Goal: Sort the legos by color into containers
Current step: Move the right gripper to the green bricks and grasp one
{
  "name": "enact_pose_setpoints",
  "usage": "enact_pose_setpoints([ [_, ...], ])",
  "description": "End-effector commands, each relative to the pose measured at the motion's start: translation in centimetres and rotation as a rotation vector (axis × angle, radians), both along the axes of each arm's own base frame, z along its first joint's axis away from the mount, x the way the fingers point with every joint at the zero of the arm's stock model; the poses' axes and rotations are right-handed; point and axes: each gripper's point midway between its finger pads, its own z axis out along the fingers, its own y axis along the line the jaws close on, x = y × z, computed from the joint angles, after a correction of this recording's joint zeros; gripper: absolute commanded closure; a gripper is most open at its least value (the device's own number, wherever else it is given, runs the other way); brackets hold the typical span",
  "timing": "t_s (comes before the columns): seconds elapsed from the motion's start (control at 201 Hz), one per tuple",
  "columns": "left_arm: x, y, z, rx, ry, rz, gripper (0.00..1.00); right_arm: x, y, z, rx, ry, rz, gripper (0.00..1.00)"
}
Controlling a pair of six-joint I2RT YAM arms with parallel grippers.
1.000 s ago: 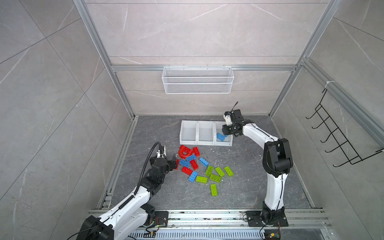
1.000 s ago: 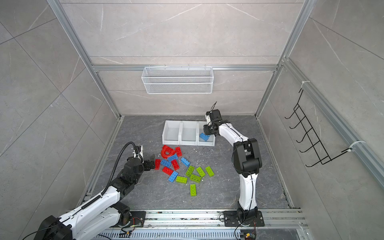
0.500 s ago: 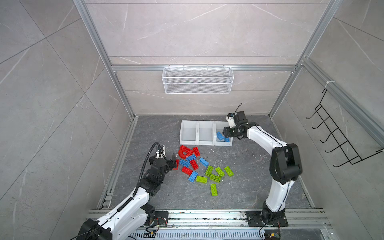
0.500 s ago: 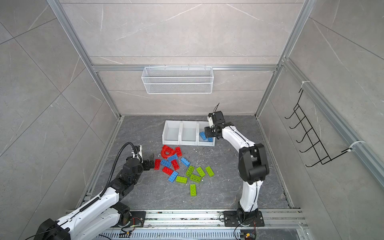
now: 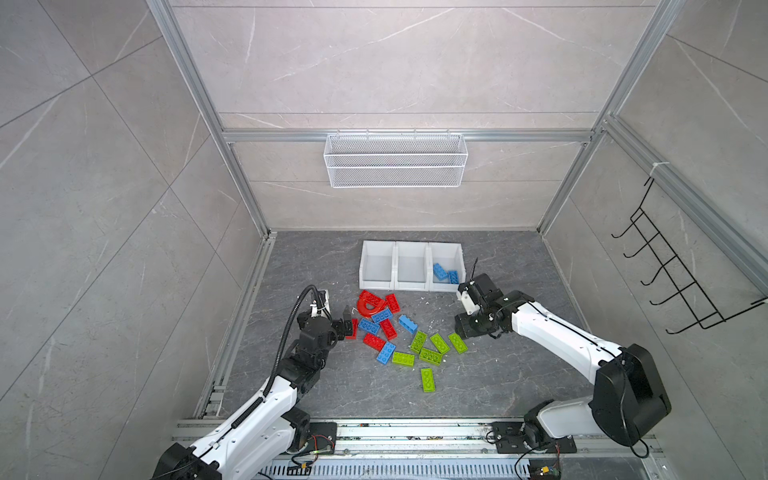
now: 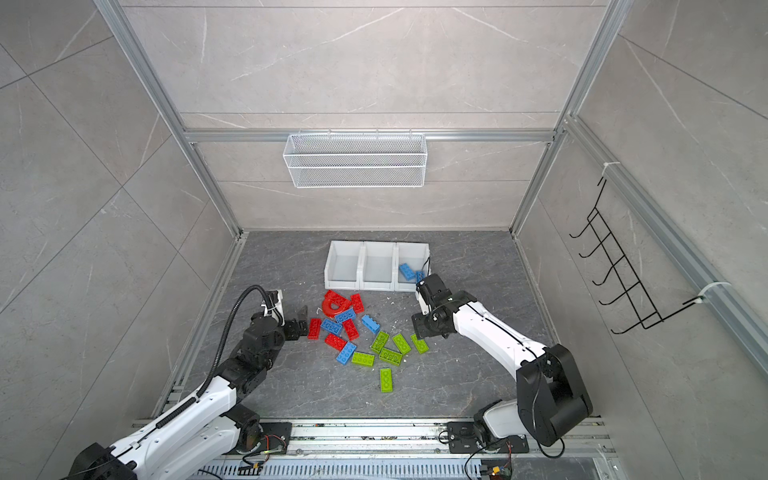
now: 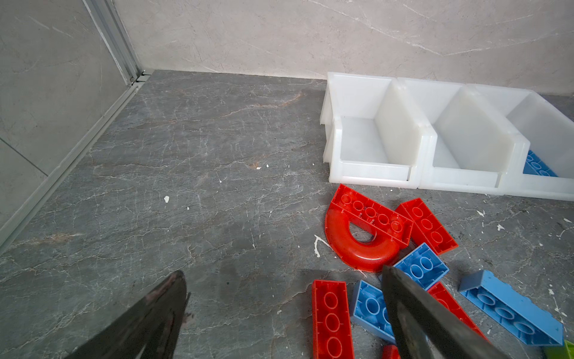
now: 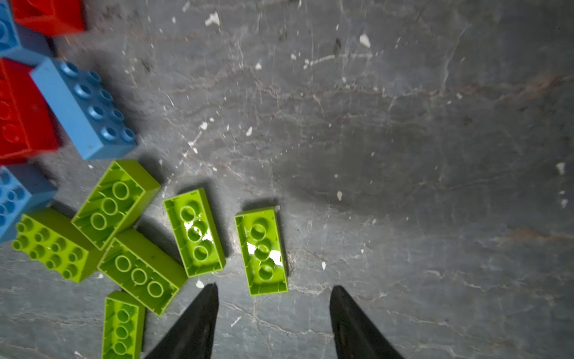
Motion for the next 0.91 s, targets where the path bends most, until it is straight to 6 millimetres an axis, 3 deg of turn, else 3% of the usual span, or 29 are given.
enact_pose_setpoints([
  [0.0, 0.2, 0.1, 0.4, -0.033, -0.028, 0.012, 0.00, -0.4, 0.0, -0.9, -0.019, 0.046, -0.015, 0.41],
  [0.373, 0.4, 0.1, 0.3, -0.022, -0.014, 0.019, 0.00, -1.0, 0.6, -5.1, -0.084, 0.176, 0.008, 0.42],
  [0.637, 0.3, 0.2, 0.5, -0.028, -0.021, 0.021, 0.00, -1.0, 0.9, -6.4, -0.081, 0.199, 0.009, 0.43],
  [0.901, 0.2, 0.5, 0.7, -0.023, -0.025, 0.032, 0.00, -1.0, 1.7, -7.4, -0.047, 0.218, 0.013, 0.56],
])
